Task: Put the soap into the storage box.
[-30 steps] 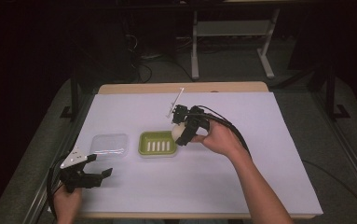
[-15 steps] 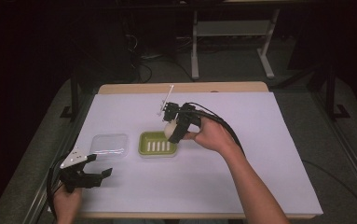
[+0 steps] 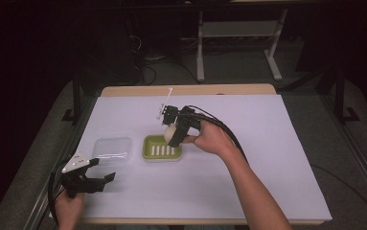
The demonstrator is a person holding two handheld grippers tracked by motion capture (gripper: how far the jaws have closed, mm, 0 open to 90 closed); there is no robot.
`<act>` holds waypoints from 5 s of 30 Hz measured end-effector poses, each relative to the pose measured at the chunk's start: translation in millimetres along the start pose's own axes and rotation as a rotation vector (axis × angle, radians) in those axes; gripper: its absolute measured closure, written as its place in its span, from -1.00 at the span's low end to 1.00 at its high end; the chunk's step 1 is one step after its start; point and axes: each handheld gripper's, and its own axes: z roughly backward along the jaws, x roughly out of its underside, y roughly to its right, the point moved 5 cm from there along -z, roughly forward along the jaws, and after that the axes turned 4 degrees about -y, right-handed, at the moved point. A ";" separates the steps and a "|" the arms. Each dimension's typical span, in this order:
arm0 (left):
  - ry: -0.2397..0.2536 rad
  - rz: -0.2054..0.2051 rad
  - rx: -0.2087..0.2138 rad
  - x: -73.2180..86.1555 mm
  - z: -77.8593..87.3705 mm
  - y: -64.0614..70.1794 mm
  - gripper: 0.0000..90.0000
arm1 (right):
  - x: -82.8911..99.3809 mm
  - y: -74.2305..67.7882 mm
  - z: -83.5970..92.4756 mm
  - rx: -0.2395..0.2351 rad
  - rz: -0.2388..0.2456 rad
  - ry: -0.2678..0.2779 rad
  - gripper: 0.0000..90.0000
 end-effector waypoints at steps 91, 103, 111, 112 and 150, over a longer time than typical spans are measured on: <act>-0.009 -0.004 -0.005 0.7 0.8 -1.3 -0.71 | -29.6 3.6 -77.1 -0.069 -0.013 -0.079 -0.45; -0.009 -0.004 -0.004 0.9 0.4 -1.4 -0.71 | -29.7 2.8 -80.8 -0.070 -0.008 -0.091 -0.45; -0.011 -0.006 -0.004 0.9 0.6 -1.5 -0.71 | -30.1 1.9 -84.3 -0.074 -0.008 -0.101 -0.45; -0.009 -0.006 -0.004 0.8 0.7 -1.5 -0.71 | -30.1 1.9 -84.9 -0.074 -0.007 -0.102 -0.45; -0.007 -0.003 -0.004 0.5 0.1 -1.1 -0.71 | -26.9 5.2 -89.0 -0.072 -0.026 -0.102 -0.45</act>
